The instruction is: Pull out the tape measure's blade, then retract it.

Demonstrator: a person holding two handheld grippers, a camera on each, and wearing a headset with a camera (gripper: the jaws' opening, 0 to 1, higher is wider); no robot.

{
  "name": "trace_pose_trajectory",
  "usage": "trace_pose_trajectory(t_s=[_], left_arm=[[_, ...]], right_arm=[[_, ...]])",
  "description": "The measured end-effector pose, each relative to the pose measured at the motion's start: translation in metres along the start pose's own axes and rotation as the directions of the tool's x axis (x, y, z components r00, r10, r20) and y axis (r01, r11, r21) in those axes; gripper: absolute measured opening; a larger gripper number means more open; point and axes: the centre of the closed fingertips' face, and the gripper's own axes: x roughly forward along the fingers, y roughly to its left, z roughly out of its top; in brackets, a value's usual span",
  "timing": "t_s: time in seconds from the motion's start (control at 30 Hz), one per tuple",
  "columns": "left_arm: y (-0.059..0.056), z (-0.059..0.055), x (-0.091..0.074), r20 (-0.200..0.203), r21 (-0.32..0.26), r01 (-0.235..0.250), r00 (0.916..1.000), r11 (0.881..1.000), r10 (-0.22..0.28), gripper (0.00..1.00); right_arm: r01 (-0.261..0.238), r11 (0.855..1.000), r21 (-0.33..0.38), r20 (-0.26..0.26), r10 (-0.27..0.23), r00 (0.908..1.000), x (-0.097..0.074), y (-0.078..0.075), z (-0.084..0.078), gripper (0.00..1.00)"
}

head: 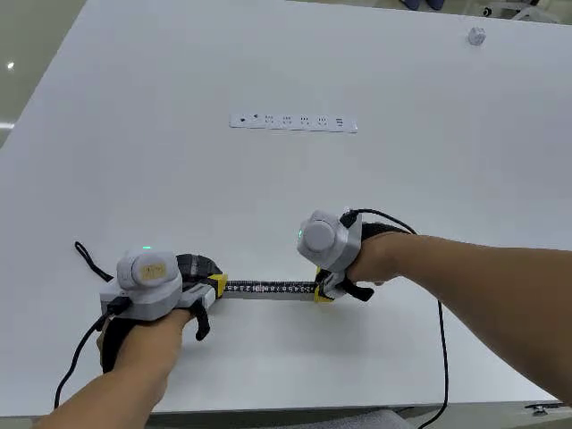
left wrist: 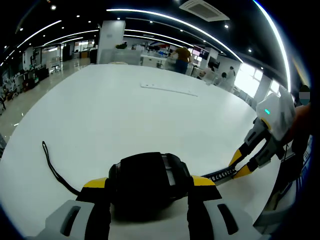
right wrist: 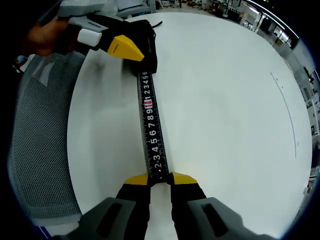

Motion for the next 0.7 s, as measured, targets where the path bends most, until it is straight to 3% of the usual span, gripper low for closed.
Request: trace_pose_trajectory(t_s=[0.7], left_arm=[[-0.0002,0.0003,-0.0003,0.000,0.001,-0.001,1.0000,1.000,0.001,0.58]], right_arm=[[-0.002,1.000,-0.002,0.010,0.002,1.0000,0.0013,0.0014,0.0073,0.15]])
